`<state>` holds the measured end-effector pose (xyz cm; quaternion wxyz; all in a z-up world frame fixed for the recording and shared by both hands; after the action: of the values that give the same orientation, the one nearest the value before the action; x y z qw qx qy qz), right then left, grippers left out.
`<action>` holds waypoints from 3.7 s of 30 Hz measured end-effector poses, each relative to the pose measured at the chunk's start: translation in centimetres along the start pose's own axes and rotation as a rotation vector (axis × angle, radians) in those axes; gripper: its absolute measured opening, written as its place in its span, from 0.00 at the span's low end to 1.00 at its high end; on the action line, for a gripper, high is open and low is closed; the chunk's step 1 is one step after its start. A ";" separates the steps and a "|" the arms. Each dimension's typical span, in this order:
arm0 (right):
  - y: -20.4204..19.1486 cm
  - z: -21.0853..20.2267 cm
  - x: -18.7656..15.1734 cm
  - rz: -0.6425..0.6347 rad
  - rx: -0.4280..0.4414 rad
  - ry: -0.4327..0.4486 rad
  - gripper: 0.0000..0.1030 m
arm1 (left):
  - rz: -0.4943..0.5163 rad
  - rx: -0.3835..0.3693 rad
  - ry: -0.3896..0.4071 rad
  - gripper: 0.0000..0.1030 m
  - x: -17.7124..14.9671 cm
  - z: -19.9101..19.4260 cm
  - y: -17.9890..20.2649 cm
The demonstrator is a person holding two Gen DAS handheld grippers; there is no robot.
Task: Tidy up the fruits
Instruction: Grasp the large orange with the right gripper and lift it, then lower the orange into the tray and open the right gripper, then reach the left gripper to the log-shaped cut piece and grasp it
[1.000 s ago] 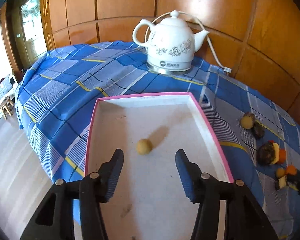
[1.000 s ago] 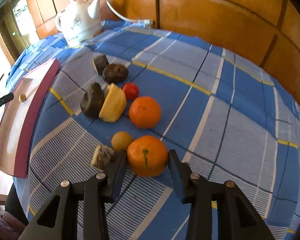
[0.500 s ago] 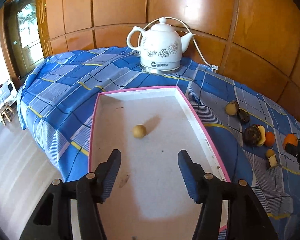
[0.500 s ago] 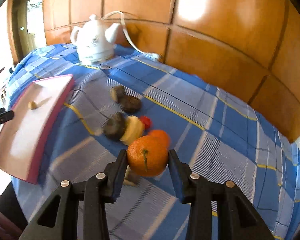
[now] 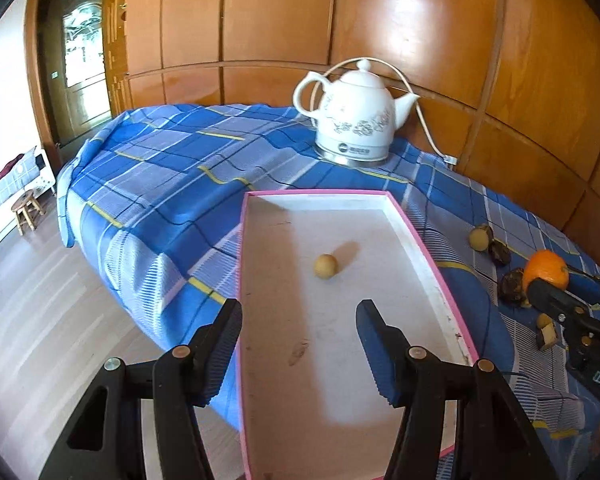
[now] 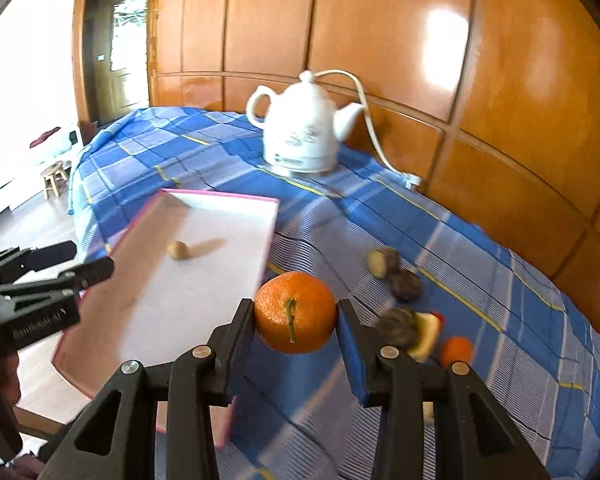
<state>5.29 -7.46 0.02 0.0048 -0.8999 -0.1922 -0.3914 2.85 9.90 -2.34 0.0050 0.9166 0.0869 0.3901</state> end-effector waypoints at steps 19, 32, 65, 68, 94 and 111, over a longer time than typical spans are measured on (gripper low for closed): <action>-3.2 1.5 2.3 -0.014 -0.033 0.025 0.40 | -0.028 0.010 0.006 0.61 -0.8 0.3 -1.9; -7.0 8.1 2.6 -0.100 0.073 -0.159 0.40 | -0.097 0.029 0.007 0.61 -0.8 1.1 -4.2; 0.4 3.3 3.2 0.128 -0.098 -0.022 0.55 | 0.016 -0.036 -0.015 0.62 -0.8 0.9 -0.2; 1.5 2.3 3.1 0.147 -0.111 -0.009 0.55 | 0.037 -0.045 -0.010 0.62 -0.7 0.7 0.6; 5.8 -2.0 1.7 0.243 -0.181 0.091 0.55 | 0.164 -0.096 0.017 0.65 -0.3 -0.6 5.9; 11.2 -3.7 0.1 0.339 -0.278 0.100 0.55 | 0.266 -0.161 0.002 0.65 -0.1 -0.3 10.7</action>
<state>6.64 -18.36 4.22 -0.0442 -0.8909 0.0183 -0.4517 4.26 -0.70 -1.41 0.0267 0.9163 -0.0667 0.3940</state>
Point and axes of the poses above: each gripper's, at about its wrist camera, not at the fingertips, and z roughly the way its jaws point, y to its right, x to its top, the point moved 1 cm from there along z, roughly the way its jaws point
